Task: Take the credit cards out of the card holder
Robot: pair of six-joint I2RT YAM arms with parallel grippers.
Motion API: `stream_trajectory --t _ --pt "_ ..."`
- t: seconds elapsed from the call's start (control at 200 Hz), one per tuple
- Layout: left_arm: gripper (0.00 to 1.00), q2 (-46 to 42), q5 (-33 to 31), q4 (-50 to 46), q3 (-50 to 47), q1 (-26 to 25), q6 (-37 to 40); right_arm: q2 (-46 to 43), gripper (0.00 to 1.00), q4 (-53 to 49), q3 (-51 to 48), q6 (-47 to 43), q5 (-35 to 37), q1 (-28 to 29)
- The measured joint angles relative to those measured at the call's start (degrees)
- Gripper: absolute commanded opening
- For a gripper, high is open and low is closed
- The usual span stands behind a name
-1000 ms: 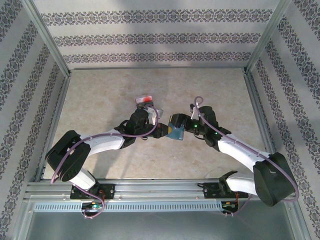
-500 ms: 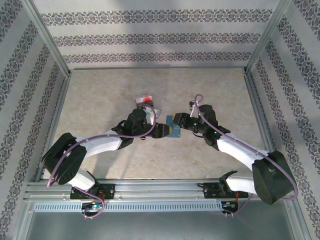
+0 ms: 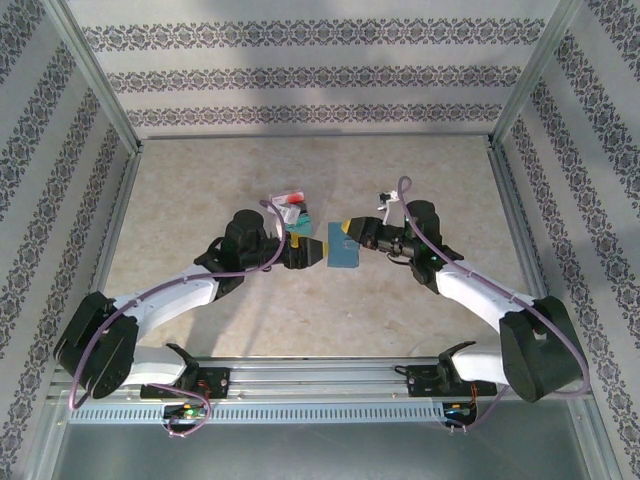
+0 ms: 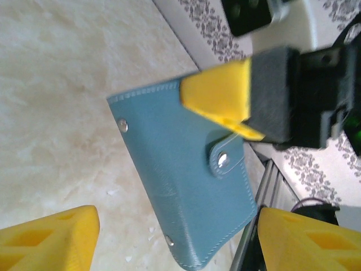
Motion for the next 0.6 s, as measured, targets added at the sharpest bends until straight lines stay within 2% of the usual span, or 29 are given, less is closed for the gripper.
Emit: stream_trajectory --t 0.17,0.45,0.6 --pt "0.7 3.06 3.87 -0.07 0.0 0.02 -0.11 2.25 0.13 3.34 2.78 1.64 -4.63 0.0" --pt "0.59 4.22 7.26 5.42 0.0 0.02 -2.64 4.22 0.13 6.4 3.28 3.45 -7.45 0.92" --pt "0.44 5.42 8.39 8.74 -0.02 0.02 -4.61 4.9 0.13 7.82 3.28 4.48 -8.07 1.4"
